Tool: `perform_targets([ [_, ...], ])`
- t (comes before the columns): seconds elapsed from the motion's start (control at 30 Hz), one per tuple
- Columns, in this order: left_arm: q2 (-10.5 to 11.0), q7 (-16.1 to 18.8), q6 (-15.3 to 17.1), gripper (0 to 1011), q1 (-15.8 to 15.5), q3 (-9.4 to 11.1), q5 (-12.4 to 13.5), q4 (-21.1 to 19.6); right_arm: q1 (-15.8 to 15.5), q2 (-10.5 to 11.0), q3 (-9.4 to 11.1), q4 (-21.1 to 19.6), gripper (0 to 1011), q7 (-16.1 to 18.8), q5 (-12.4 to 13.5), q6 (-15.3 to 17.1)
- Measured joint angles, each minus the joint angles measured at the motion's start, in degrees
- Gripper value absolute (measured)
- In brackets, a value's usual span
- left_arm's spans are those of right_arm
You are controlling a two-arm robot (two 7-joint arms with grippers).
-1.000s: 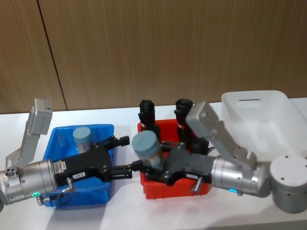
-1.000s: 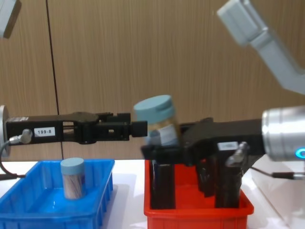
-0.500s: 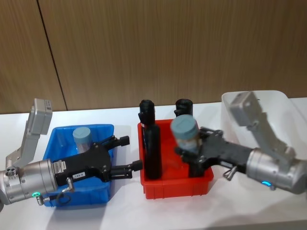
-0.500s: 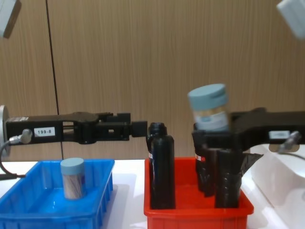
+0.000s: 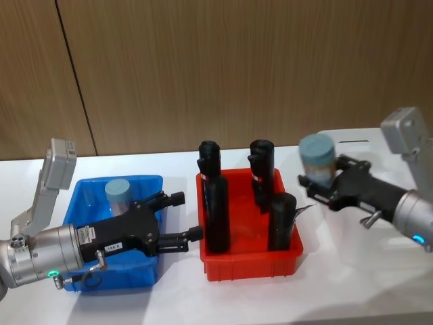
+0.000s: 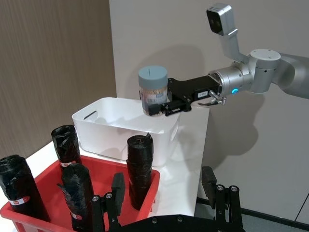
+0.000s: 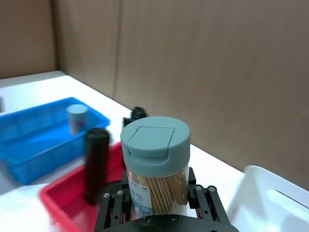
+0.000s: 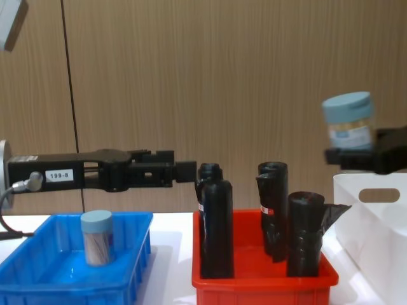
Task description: Pick the cotton swabs from the blue box and place them into the white box.
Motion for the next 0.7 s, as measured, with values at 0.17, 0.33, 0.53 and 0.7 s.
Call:
perform_targets([
  [0.17,0.0,0.0,0.0,1004,0.0,0.0,0.0,0.0,1.1,0.4,1.0,2.1,621,-3.0,0.4,0.1],
  [0.33,0.0,0.0,0.0,1004,0.0,0.0,0.0,0.0,2.7,0.2,1.6,5.2,621,-5.4,0.3,0.3],
  [0.53,0.0,0.0,0.0,1004,0.0,0.0,0.0,0.0,6.2,-0.8,1.8,11.6,621,-8.2,-0.5,0.4],
  [0.7,0.0,0.0,0.0,1004,0.0,0.0,0.0,0.0,9.1,-1.8,1.7,17.3,621,-9.6,-1.3,0.4],
])
